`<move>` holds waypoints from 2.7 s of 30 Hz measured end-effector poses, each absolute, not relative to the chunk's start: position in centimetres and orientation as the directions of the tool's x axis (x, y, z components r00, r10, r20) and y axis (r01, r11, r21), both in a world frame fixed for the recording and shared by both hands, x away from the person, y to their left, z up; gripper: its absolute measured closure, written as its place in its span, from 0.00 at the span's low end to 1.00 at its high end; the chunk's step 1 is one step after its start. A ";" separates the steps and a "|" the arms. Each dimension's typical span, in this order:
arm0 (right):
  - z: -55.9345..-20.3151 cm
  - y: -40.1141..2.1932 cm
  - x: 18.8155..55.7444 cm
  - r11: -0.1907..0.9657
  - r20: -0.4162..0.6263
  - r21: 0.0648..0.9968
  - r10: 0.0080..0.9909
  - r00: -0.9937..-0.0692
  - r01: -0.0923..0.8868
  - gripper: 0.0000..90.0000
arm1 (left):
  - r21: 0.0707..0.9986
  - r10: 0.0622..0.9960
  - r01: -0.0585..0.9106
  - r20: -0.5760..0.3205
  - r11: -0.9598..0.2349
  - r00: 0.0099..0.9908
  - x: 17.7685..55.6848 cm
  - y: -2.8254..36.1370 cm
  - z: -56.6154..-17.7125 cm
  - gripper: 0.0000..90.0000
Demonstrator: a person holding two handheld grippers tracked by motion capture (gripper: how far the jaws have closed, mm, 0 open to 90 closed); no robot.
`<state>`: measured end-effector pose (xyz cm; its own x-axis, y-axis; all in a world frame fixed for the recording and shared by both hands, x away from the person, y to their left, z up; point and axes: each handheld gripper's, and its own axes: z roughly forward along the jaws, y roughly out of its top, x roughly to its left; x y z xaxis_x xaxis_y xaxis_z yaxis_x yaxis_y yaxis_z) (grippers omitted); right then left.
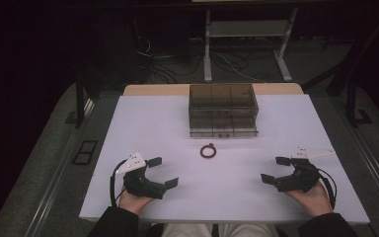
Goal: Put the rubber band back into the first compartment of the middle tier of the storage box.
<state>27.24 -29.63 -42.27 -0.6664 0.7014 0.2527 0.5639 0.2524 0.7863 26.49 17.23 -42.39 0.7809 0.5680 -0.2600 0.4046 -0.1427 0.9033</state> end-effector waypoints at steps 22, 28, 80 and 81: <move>-42.2 -29.8 27.0 0.241 0.259 0.786 0.708 -0.657 0.570 0.03 | 0.895 0.544 0.382 -0.206 -0.232 0.813 27.2 16.1 -40.3 0.00; -42.2 -29.8 27.0 0.242 0.259 0.786 0.708 -0.658 0.569 0.03 | 0.885 0.532 0.381 -0.194 -0.266 0.824 27.8 15.5 -39.8 0.00; -42.2 -29.8 27.0 0.249 0.256 0.785 0.705 -0.662 0.568 0.03 | 0.839 0.452 0.362 -0.159 -0.406 0.878 31.9 11.6 -36.9 0.00; -42.2 -29.8 27.0 0.249 0.256 0.785 0.705 -0.662 0.568 0.03 | 0.837 0.449 0.360 -0.157 -0.412 0.880 32.0 11.6 -36.8 0.00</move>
